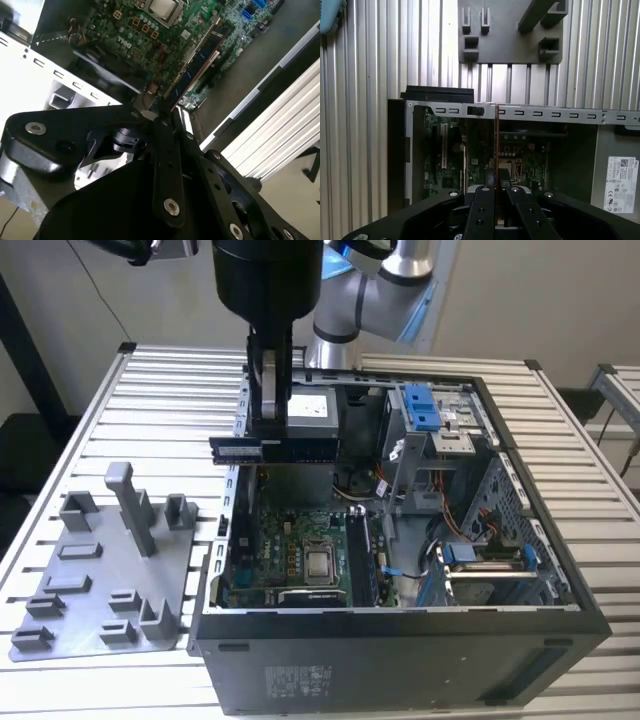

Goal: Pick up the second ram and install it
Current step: 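Pick up the second ram and move it above second insertion slot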

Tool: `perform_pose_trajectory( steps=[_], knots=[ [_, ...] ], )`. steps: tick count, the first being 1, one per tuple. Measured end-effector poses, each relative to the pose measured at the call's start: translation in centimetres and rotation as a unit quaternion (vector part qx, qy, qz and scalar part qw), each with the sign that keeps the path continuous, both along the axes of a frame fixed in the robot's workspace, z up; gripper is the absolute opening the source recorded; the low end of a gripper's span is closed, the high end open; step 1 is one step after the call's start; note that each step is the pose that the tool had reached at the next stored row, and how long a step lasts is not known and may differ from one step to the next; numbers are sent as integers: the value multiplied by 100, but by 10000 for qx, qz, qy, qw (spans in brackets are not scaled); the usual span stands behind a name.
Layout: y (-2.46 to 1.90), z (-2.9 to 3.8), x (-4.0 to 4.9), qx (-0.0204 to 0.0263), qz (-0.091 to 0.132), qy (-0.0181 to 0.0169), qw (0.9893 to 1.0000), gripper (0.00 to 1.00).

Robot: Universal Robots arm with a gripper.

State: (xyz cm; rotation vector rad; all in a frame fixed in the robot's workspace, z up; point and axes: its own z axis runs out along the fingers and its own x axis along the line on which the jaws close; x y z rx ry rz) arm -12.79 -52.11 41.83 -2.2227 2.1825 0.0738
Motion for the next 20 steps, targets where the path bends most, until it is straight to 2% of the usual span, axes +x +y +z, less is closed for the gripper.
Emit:
perform_pose_trajectory(
  steps=[20],
  knots=[
    [4,0,645,0,17,0,10000,14]
  ],
)
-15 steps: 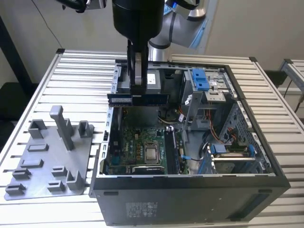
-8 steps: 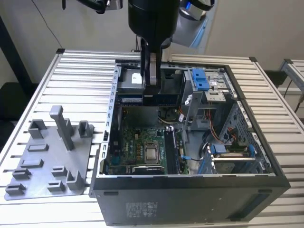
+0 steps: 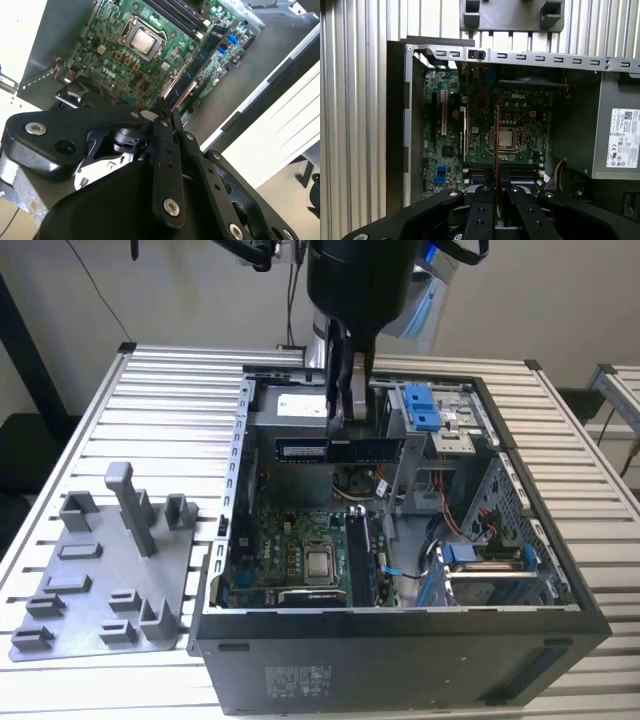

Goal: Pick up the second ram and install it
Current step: 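Pick up the second ram and move it above second insertion slot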

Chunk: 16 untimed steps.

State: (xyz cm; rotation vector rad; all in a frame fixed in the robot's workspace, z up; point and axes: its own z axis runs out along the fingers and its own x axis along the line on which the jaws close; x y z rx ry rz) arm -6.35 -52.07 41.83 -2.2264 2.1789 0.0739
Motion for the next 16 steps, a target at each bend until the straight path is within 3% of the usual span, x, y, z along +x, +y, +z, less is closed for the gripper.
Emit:
perform_pose_trajectory(
  steps=[16],
  knots=[
    [2,0,566,0,16,0,10000,14]
  ],
)
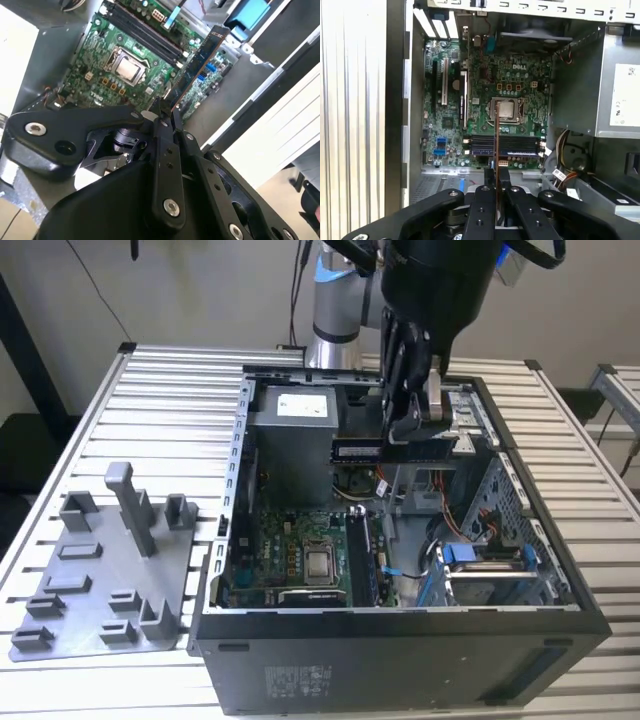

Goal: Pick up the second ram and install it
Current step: 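Pick up the second ram and move it above second insertion slot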

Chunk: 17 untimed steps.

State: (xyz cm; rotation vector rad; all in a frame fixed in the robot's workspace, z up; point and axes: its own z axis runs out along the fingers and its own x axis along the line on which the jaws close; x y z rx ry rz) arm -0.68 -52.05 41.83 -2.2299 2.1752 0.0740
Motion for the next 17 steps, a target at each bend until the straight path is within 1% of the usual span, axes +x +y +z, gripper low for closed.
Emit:
perform_pose_trajectory(
  steps=[3,5,13,17],
  knots=[
    [1,0,93,0,2,0,10000,14],
    [2,0,128,0,3,0,10000,14],
    [4,0,132,0,2,0,10000,14],
    [43,1,132,-1,2,0,10000,14]
  ],
)
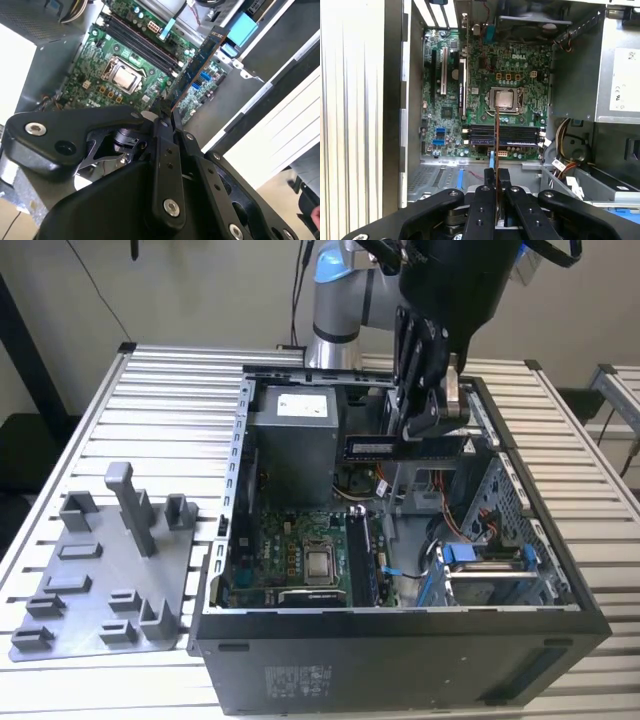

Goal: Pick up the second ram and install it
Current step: 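Pick up the second ram and move it above second insertion slot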

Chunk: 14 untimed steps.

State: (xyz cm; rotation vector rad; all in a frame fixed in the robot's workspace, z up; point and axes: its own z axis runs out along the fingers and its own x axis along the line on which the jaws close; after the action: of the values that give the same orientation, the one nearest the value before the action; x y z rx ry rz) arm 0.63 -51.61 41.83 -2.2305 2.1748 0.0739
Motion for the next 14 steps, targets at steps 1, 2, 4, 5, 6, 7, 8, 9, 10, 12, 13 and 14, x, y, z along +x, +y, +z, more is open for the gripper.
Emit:
perform_pose_trajectory(
  steps=[1,2,4,5,6,7,8,9,10,12,13,14],
  knots=[
    [15,0,0,0,0,0,10000,14],
    [34,-1,0,1,0,0,10000,14],
    [74,-1,0,1,0,0,10000,14],
    [94,-1,0,0,0,0,10000,14],
    [113,0,0,0,0,0,10000,14],
    [133,0,0,0,0,0,10000,14],
    [153,0,0,0,0,0,10000,14],
    [178,0,0,0,0,0,10000,14],
    [201,0,0,0,0,0,10000,14],
    [249,-1,0,0,0,0,10000,14],
    [273,0,0,0,0,0,10000,14],
    [298,-1,0,1,0,0,10000,14]
  ],
)
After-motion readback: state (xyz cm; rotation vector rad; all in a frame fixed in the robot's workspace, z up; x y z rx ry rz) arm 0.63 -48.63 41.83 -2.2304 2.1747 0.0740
